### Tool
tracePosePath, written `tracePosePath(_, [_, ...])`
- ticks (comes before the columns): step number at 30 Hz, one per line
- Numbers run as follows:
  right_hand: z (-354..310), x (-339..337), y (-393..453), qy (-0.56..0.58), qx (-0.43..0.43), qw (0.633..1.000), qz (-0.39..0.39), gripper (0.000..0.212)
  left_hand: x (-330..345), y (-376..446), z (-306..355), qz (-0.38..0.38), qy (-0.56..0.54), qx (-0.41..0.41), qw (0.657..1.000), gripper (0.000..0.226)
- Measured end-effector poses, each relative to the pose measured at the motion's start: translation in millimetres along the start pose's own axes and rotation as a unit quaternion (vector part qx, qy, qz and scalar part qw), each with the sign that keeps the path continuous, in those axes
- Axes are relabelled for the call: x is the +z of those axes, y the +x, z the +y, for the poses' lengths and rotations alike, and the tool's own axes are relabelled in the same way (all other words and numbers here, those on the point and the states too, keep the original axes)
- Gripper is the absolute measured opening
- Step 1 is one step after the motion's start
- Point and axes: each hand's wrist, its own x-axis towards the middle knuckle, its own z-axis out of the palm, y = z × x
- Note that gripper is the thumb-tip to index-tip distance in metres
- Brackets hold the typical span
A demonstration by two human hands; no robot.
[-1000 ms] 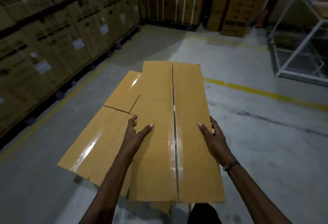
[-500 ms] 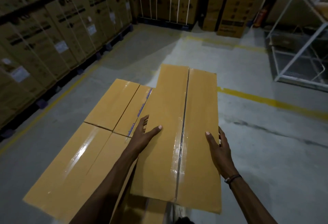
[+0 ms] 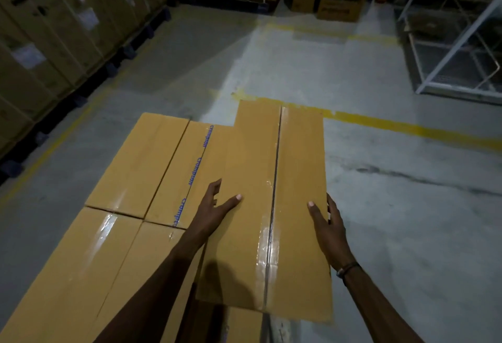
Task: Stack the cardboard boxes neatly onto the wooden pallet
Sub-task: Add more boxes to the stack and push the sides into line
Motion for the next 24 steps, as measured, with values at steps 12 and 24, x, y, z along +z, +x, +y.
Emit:
tracePosePath(12, [141.7, 78.3, 109.8, -0.031, 0.014, 0.999, 0.024, 0.072, 7.9, 143.9, -153.5, -0.032, 0.029, 0.008, 0.999, 0.088])
tracePosePath(24, [241.5, 120.1, 183.8, -0.020, 0.008, 1.000, 0.019, 0.072, 17.3, 229.0, -245.2, 0.026, 0.245, 0.033, 0.969, 0.091])
